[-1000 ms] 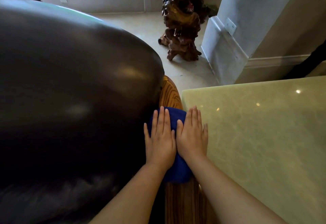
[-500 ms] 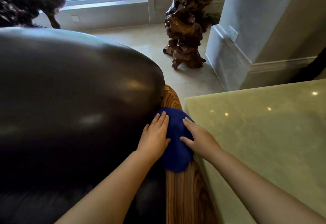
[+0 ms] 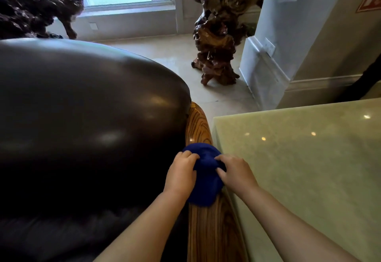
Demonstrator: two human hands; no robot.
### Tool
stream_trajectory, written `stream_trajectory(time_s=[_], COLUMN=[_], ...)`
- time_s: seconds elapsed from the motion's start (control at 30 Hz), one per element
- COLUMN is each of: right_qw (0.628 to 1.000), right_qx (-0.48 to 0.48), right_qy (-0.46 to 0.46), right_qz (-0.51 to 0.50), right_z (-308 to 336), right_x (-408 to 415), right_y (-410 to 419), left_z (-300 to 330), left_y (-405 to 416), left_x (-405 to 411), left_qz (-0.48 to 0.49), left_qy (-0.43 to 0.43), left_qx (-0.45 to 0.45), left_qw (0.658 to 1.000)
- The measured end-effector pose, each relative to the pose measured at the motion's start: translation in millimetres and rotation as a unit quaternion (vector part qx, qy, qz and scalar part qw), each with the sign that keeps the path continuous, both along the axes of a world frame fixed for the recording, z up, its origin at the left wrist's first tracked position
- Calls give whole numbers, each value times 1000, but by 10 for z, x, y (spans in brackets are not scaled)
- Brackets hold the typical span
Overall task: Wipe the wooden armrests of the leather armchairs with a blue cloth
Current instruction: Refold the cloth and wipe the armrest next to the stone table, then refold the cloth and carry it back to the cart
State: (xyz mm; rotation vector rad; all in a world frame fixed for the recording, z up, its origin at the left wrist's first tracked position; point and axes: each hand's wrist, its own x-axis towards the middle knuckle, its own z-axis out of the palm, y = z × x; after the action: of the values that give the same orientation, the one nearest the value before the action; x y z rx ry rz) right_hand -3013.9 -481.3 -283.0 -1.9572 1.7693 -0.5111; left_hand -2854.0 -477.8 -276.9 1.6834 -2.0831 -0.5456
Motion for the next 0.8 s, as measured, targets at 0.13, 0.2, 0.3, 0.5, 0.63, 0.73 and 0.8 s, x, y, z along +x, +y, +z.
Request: stream_trajectory(time_s=[0.13, 0.2, 0.3, 0.5, 0.63, 0.73, 0.8], right_qw=[993, 986, 981, 972, 963, 952, 946], right_qx=[99, 131, 133, 142, 149, 141, 128], right_qy=[-24, -78, -115, -128, -99, -77, -65], right_qz=[51, 65, 77, 135, 201, 259, 292], right_z=[324, 532, 907, 1977, 2766, 3344, 3695], right_x=[-148, -169, -192, -175, -17, 259, 511], right_y=[29, 42, 56, 188, 307, 428, 525], left_z=[262, 458, 862, 1929, 2683, 3266, 3636], left_y=[42, 34, 24, 170, 413, 670, 887], left_x=[129, 221, 337, 567, 777, 1035, 1264], left_qz=[-32, -37, -41, -55, -51, -23, -10], left_qy=[-2, 36, 73, 112, 107, 97, 79], left_qx=[109, 151, 198, 229, 213, 190, 177], left_qw=[993, 987, 977, 965, 970, 977, 981])
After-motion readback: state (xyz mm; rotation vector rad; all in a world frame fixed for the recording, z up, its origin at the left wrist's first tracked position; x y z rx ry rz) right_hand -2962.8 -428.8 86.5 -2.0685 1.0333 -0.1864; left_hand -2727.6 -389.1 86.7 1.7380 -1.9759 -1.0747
